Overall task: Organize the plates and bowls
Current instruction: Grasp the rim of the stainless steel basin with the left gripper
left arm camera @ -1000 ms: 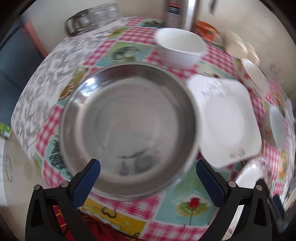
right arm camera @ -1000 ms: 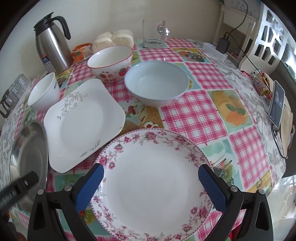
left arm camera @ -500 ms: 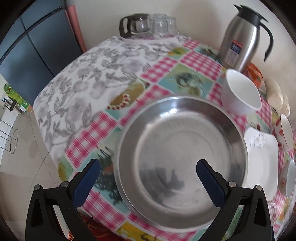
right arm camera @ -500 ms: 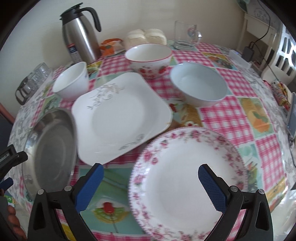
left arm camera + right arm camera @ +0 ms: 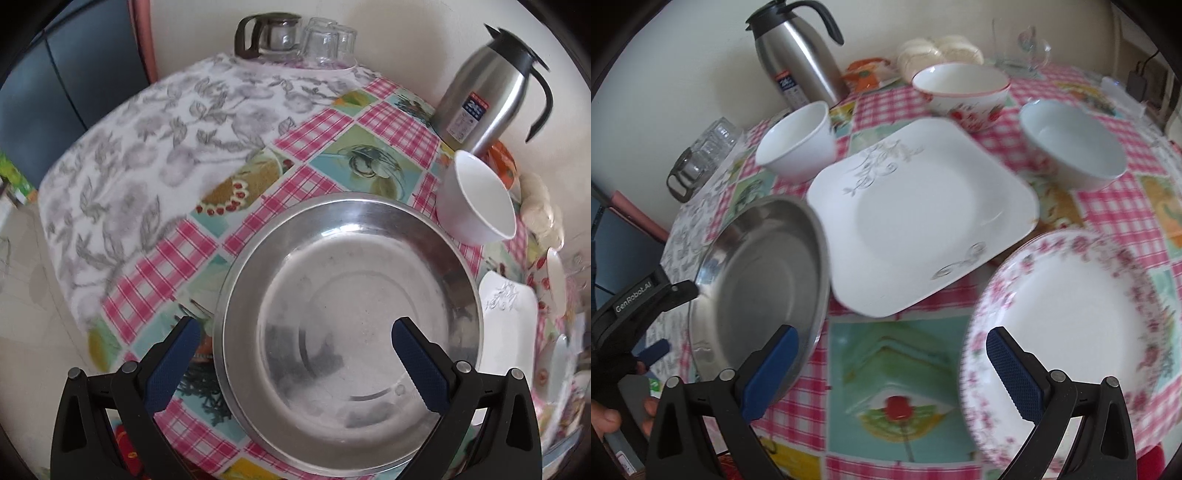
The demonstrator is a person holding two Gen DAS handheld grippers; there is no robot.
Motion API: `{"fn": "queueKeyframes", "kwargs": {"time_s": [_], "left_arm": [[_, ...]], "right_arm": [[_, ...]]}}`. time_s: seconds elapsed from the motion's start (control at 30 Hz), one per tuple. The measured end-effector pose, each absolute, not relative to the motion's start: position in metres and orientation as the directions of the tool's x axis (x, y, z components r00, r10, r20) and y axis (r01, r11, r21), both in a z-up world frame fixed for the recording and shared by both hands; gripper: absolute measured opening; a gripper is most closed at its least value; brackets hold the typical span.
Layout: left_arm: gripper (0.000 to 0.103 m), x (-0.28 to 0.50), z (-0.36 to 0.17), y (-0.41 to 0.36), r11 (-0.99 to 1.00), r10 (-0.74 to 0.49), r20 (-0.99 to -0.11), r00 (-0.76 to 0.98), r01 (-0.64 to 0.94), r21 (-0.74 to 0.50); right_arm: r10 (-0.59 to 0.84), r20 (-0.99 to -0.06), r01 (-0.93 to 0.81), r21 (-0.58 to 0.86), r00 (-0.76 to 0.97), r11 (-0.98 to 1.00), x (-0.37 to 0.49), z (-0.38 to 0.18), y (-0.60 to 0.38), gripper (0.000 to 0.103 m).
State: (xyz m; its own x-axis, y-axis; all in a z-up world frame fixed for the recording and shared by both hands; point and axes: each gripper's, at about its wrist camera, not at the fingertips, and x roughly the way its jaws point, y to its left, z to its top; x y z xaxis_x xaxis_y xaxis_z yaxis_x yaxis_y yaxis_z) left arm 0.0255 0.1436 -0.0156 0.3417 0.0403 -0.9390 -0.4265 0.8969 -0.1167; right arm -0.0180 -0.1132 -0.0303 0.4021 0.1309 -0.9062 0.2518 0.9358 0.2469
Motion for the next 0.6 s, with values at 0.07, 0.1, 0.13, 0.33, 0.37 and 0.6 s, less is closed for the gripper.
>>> {"fn": "queueKeyframes", "kwargs": {"time_s": [0.07,0.1,0.13,0.33,0.37,0.6], "left_arm": [[0.103,0.027,-0.019,0.148,0.889,0.063,-0.945,0.321,-0.449,-0.094],[0.103,0.027,-0.021,0.15,0.885,0.069,-0.947,0.314,-0.457,-0.087],[0.103,0.028,-0.024,0.153,0.881,0.068,-0.949,0.308,-0.464,-0.087],[0.088,0.029,-0.034,0.164,0.869,0.064,-0.958,0.28,-0.488,-0.085],[0.084,0.03,-0.037,0.165,0.868,0.055,-0.96,0.274,-0.489,-0.09],[0.058,0.036,-0.053,0.17,0.866,0.008,-0.971,0.24,-0.487,-0.113]], "right_arm": [[0.143,-0.904,0.252,0.26,0.402,0.932,-0.017,-0.034,-0.11,0.097],[0.133,-0.903,0.248,0.25,0.408,0.936,-0.016,-0.033,-0.107,0.094],[0.136,-0.9,0.241,0.252,0.414,0.937,-0.016,-0.033,-0.105,0.089],[0.197,-0.884,0.209,0.307,0.424,0.928,-0.014,-0.035,-0.096,0.076],[0.205,-0.882,0.202,0.313,0.424,0.928,-0.014,-0.034,-0.094,0.074],[0.252,-0.883,0.19,0.348,0.395,0.918,-0.01,-0.044,-0.086,0.047]]}}
